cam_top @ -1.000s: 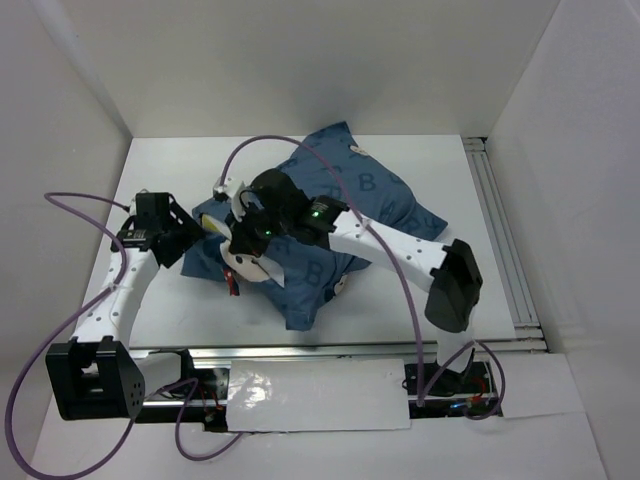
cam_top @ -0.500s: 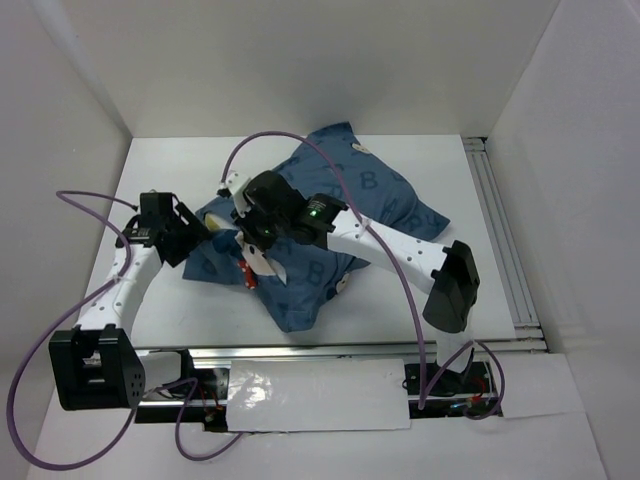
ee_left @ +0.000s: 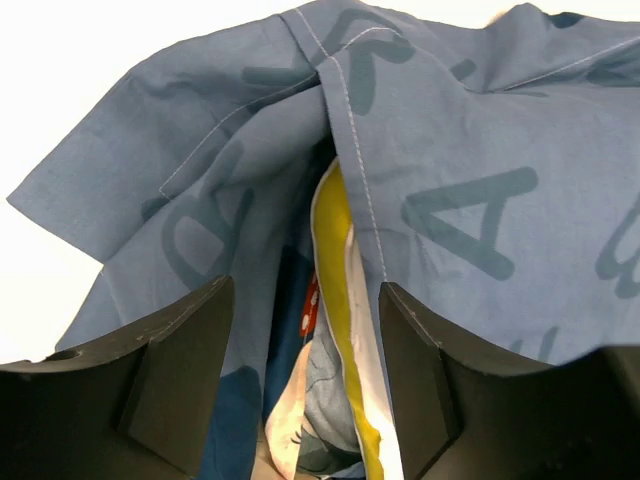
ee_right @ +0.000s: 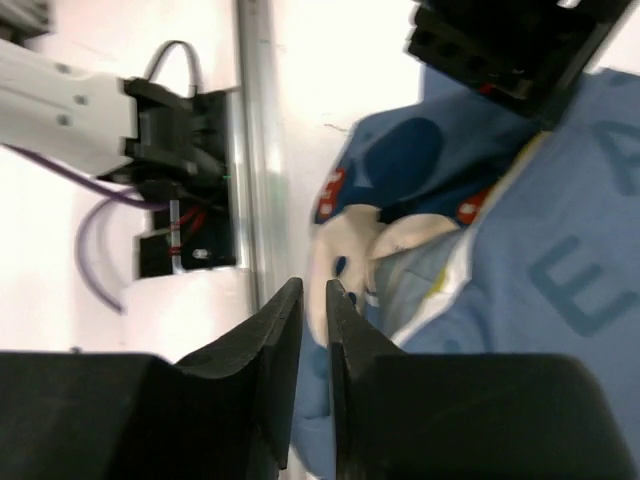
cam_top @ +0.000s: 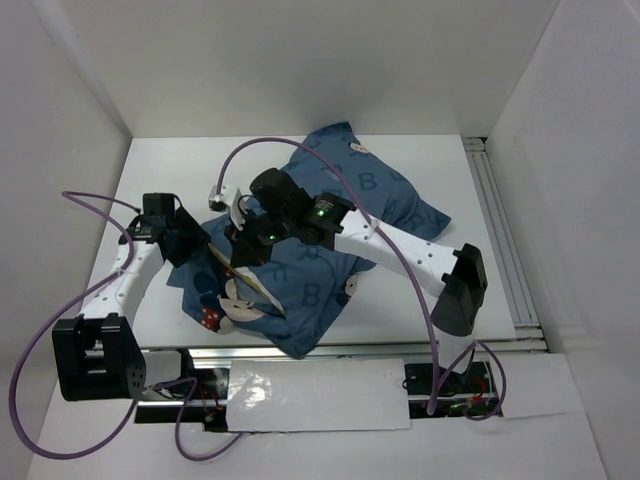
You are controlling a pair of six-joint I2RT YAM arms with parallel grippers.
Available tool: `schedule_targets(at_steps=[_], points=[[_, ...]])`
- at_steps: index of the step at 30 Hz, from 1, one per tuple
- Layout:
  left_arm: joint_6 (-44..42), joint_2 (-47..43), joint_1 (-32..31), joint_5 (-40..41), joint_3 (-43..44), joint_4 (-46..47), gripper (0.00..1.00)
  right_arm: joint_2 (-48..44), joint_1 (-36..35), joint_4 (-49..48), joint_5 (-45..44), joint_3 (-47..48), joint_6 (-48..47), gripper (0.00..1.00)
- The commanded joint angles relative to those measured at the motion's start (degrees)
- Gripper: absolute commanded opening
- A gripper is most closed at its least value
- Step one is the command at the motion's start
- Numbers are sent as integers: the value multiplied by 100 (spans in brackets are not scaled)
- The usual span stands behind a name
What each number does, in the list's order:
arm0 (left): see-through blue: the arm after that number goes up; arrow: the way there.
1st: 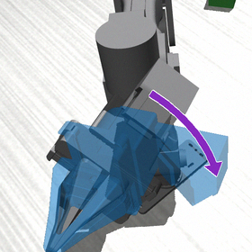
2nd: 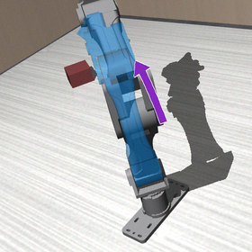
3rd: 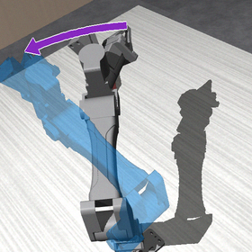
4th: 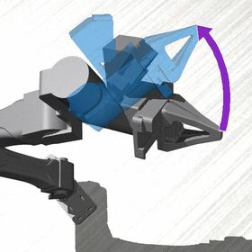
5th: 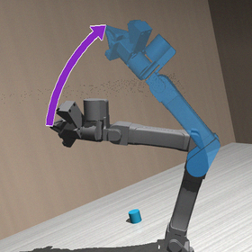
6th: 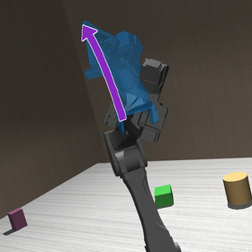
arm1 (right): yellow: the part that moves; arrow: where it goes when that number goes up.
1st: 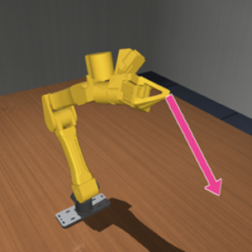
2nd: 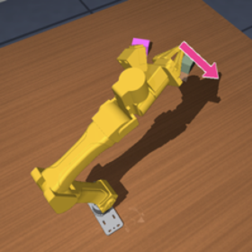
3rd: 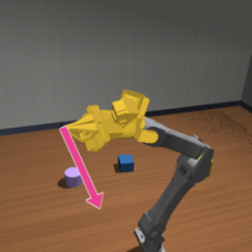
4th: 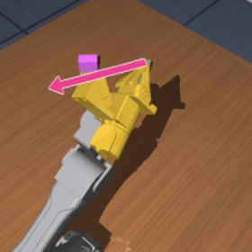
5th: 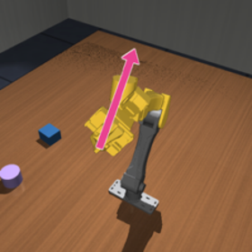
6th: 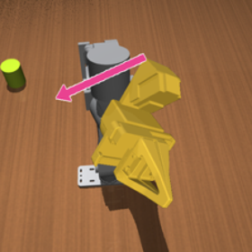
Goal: Put the pillow into the pillowcase
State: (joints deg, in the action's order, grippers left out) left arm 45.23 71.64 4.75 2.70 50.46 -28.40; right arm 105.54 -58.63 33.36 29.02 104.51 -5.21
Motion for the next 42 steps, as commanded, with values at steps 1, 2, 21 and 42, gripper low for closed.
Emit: schedule_targets(at_steps=[1, 2, 21, 42], points=[[38, -18, 43, -41, -10, -42, 72, -332, -34, -137, -420, -237, 72, 24], [38, -18, 43, -120, -62, -42, 72, -332, -34, -189, -701, -334, 134, 30], [389, -300, -431, -359, -1627, 555, 25, 1557, -34, -1366, -2277, -54, 127, 73], [590, -1330, -431, 819, -1830, 416, 0, 3349, -140, -983, -3382, 1449, -270, 86]])
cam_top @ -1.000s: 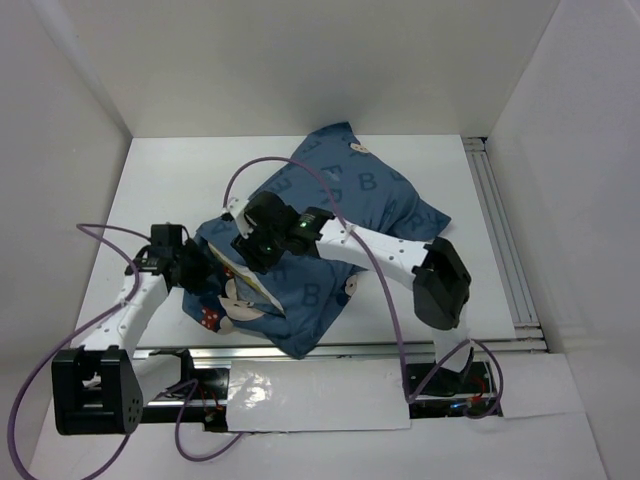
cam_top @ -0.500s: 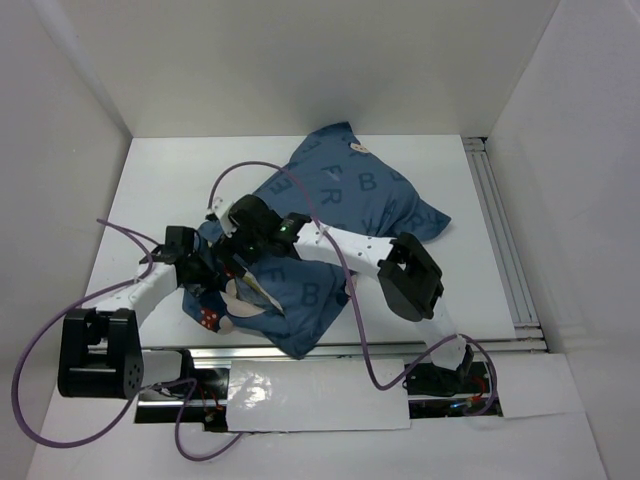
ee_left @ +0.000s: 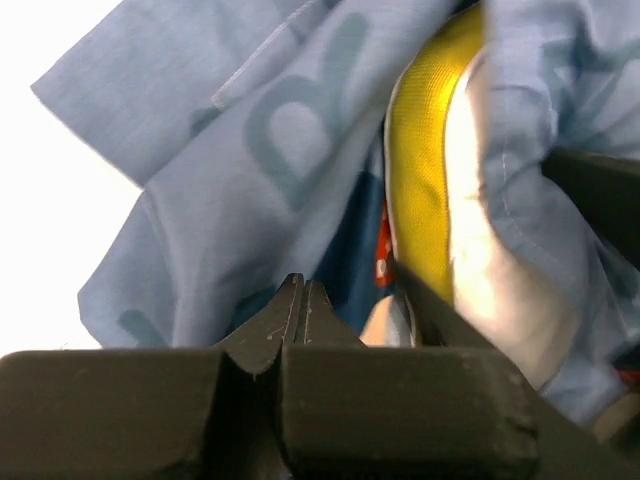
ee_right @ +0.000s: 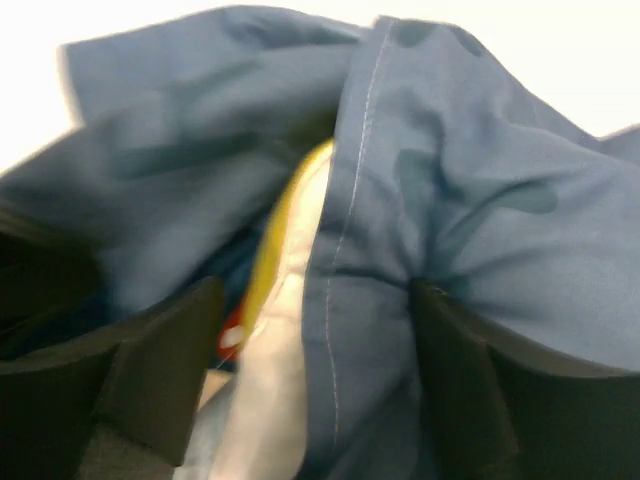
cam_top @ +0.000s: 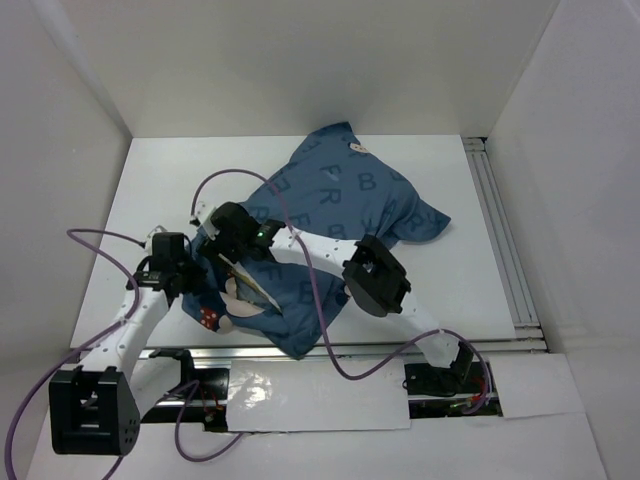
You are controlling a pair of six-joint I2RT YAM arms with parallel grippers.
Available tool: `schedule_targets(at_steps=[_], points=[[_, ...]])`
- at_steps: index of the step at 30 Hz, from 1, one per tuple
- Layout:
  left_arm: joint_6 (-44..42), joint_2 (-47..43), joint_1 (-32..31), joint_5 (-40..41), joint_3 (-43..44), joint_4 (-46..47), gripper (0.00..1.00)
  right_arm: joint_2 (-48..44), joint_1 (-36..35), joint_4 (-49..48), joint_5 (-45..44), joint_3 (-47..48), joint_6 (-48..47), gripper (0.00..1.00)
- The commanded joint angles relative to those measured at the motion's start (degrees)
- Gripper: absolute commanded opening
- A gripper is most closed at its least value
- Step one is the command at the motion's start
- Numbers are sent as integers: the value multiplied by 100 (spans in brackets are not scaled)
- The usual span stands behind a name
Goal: Put the pillow into the pillowcase
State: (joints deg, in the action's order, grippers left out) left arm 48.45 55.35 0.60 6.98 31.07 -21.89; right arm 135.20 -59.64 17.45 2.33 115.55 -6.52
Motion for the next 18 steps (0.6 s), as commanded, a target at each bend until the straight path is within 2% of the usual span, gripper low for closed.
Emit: schedule_targets(at_steps=[1, 3, 4, 6, 9, 13, 18], points=[[271, 301, -16, 392, 110, -237, 0, 385, -39, 610, -716, 346, -139, 79], [367, 563, -16, 462, 355, -491, 3, 385, -39, 506, -1023, 198, -68, 46], [367, 869, -16, 410, 452, -553, 11, 324, -39, 409, -1111, 83, 19, 19], [367, 1143, -16, 252, 707, -606, 33, 78, -39, 94, -1112, -267, 72, 0], [139, 1426, -77, -82, 778, -195, 42, -361, -39, -311, -980, -620, 72, 0], [-229, 1330, -279, -197, 524, 588, 60, -862, 13, -365, -857, -823, 195, 0], [-834, 996, -333, -275, 278, 1089, 66, -1495, 224, -322, -550, -885, 581, 0]])
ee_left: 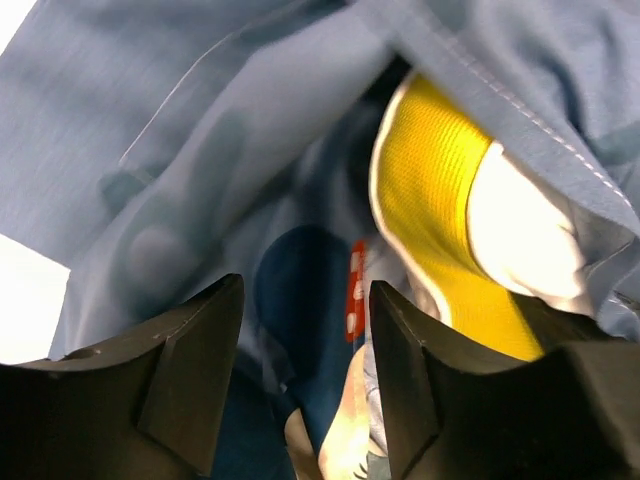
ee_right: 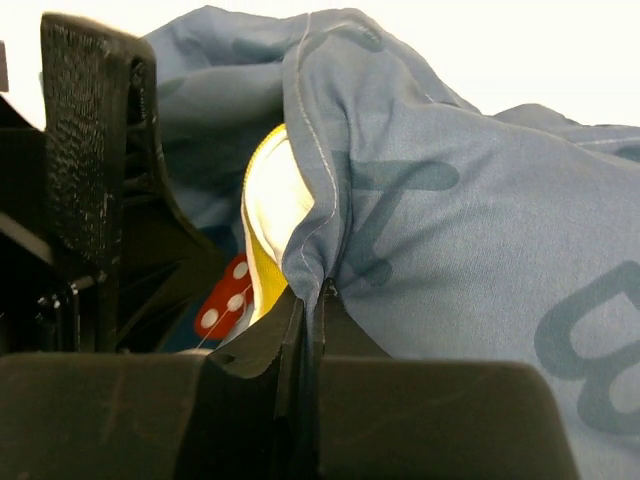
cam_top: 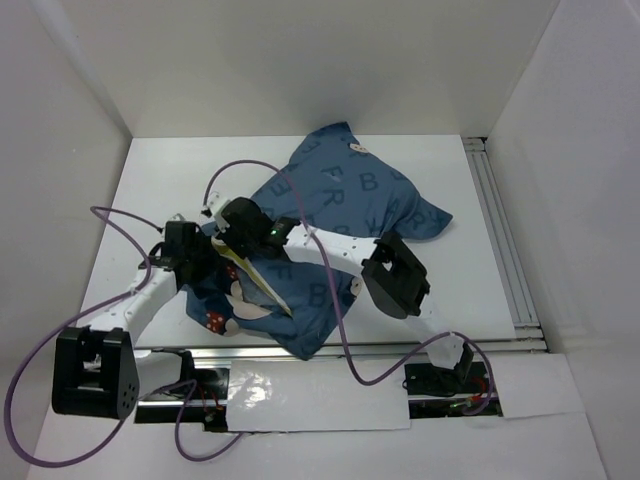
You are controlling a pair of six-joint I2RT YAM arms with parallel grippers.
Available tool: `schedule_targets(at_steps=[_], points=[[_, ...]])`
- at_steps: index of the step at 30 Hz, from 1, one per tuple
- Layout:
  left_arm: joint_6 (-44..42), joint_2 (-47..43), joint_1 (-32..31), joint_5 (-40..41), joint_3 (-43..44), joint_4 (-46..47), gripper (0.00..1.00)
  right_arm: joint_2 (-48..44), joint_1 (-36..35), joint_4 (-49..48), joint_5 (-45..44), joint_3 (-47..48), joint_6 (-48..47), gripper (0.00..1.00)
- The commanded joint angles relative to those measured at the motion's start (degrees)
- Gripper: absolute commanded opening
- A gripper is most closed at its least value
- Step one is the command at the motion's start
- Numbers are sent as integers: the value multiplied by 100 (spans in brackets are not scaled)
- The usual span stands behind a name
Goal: Put the pillow into the pillowcase
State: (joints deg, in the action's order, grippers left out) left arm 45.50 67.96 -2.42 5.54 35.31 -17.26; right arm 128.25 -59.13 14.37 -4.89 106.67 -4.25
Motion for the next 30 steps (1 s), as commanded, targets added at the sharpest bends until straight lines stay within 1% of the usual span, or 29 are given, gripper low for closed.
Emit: schedule_targets(at_steps=[1, 2, 3, 5, 6, 7, 10, 11, 12, 15, 17, 21, 24, 26, 27, 30], points=[[-681, -484, -92, -263, -208, 766, 66, -879, 279, 48, 250, 3, 442, 0], [-743, -616, -92, -377, -278, 916, 68, -959, 332, 48, 382, 3, 512, 0], [-935, -748, -145, -692, -462, 1274, 70, -1142, 393, 48, 644, -67, 644, 0], [-990, -1142, -198, -940, -656, 1654, 76, -1301, 499, -109, 874, -207, 706, 0], [-1042, -1232, -259, -1089, -727, 1777, 85, -1380, 578, -110, 927, -208, 767, 0], [-1043, -1311, -312, -1090, -797, 1848, 96, -1433, 578, -110, 928, -208, 768, 0], [-1122, -1426, -417, -1029, -798, 1910, 98, -1565, 631, -40, 928, -139, 768, 0], [-1122, -1426, -418, -1029, -798, 1910, 100, -1566, 631, 30, 980, -60, 768, 0], [-1122, -1426, -470, -776, -798, 1910, 100, -1566, 631, 31, 981, -59, 768, 0], [-1122, -1277, -619, -703, -648, 2050, 100, -1714, 631, 189, 1042, 117, 768, 0], [-1070, -1224, -690, -826, -648, 2478, 100, -1855, 631, 259, 1121, 178, 768, 0], [-1200, -979, -1189, -818, -648, 3192, 100, -2128, 683, 373, 1121, 239, 882, 0], [-1612, -513, -1550, -319, -246, 2975, 100, -2286, 684, 426, 999, 371, 943, 0], [-1666, -311, -1735, -133, -174, 2877, 100, -2339, 745, 540, 929, 555, 944, 0], [-1667, -240, -1919, 164, -113, 2799, 100, -2391, 806, 540, 928, 617, 996, 0], [-1517, -292, -2174, 534, -112, 2745, 100, -2514, 860, 602, 805, 741, 996, 0]])
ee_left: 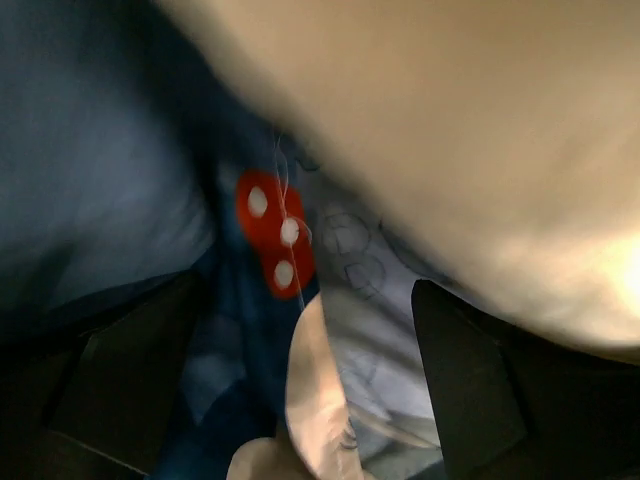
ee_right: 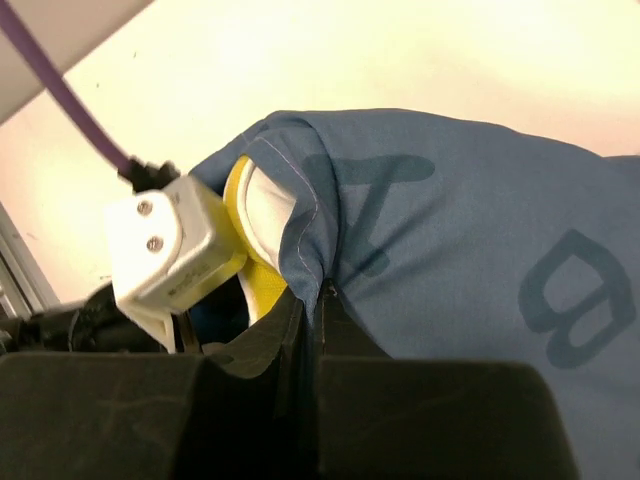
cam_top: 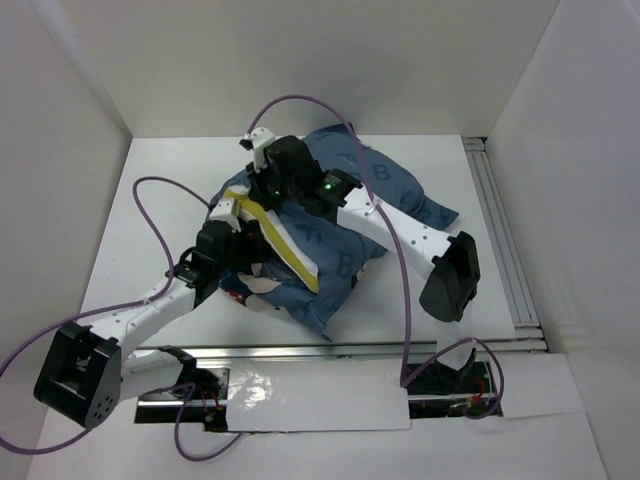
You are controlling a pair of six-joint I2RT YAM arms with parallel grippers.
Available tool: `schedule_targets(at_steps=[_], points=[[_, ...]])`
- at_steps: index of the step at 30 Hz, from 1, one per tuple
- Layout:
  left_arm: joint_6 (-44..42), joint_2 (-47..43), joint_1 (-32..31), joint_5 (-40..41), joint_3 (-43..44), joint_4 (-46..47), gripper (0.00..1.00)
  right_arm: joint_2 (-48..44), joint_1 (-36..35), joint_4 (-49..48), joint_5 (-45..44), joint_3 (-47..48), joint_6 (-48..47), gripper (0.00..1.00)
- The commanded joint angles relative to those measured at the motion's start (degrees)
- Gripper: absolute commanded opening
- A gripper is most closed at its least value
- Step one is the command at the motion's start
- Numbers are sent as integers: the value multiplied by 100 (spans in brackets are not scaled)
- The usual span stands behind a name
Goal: Put the pillow into the pillowcase
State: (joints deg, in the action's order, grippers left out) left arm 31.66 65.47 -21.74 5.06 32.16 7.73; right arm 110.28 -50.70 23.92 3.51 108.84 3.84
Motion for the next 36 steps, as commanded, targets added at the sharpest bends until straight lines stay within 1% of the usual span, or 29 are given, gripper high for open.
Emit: schedule_targets(at_steps=[1, 3, 4, 5, 6, 7, 8, 12, 14, 15, 16, 17, 18, 19, 20, 22, 24, 25, 26, 28, 29, 30, 31, 32, 33, 35, 36], points=[[127, -43, -417, 984, 255, 169, 100, -797, 16, -353, -165, 577, 188, 0], [314, -105, -611, 1477, 421, -191, 100, -884, 78, -353, -219, 577, 188, 0], [593, -105, -691, 1707, 649, -384, 100, -1033, 130, -423, -219, 490, 275, 0], [596, -44, -779, 1892, 747, -534, 100, -1122, 182, -563, -158, 289, 276, 0], [700, 26, -962, 2415, 817, -709, 100, -1218, 183, -634, -88, 174, 354, 0], [867, 218, -1025, 2690, 992, -772, 100, -1463, 183, -756, 26, -10, 407, 0], [868, 342, -1026, 2693, 994, -834, 100, -1465, 183, -757, 27, -81, 407, 0], [1088, 940, -1236, 3254, 1362, -773, 100, -1606, 183, -740, 299, -152, 460, 0], [1088, 1299, -1236, 3317, 1485, -711, 95, -1668, 236, -661, 370, -222, 512, 0], [1088, 1432, -1236, 3422, 1573, -711, 91, -1668, 305, -661, 457, -223, 513, 0], [1036, 1546, -1236, 3484, 1844, -929, 78, -1720, 306, -661, 458, -275, 513, 0], [1166, 1634, -1236, 3554, 2012, -1209, 33, -1720, 306, -565, 458, -275, 513, 0], [1332, 1696, -1236, 3763, 2170, -1517, 13, -1720, 367, -503, 353, -275, 513, 0], [1647, 1697, -1236, 3826, 2380, -1789, 0, -1546, 368, -442, 170, -275, 426, 0], [1703, 1697, -1236, 3827, 2382, -2088, 0, -1440, 368, -241, 29, -197, 364, 0], [1703, 1329, -1236, 3757, 2382, -2091, 0, -1185, 368, -90, -165, -196, 285, 0], [1703, 934, -1236, 3757, 2207, -2144, 0, -781, 368, 130, -333, -283, 92, 0], [1703, 697, -1097, 3705, 2146, -2222, 0, -588, 368, 130, -464, -388, 39, 0], [1590, 199, -983, 3626, 2093, -2223, 0, -517, 420, 191, -465, -511, -23, 0], [1423, -313, -580, 3275, 2013, -2275, 0, -385, 420, 35, -526, -1020, -111, 0], [1230, -559, -456, 3134, 2013, -2276, 0, -228, 420, -27, -709, -1144, -111, 0], [1115, -1014, -332, 2985, 2013, -2276, 0, -122, 420, -28, -711, -1215, -111, 0], [1062, -1202, -236, 2870, 2065, -2328, 0, -8, 420, -28, -781, -1268, -111, 0], [853, -1351, -61, 2669, 2153, -2381, 0, 185, 420, -28, -851, -1268, -111, 0], [798, -1527, 28, 2667, 2232, -2459, 0, 257, 420, -141, -852, -1408, -181, 0], [702, -1529, 221, 2736, 2399, -2757, 0, 371, 420, -265, -747, -1523, -321, 0], [823, -1468, 283, 2833, 2591, -2881, 0, 424, 420, -335, -503, -1593, -322, 0]])
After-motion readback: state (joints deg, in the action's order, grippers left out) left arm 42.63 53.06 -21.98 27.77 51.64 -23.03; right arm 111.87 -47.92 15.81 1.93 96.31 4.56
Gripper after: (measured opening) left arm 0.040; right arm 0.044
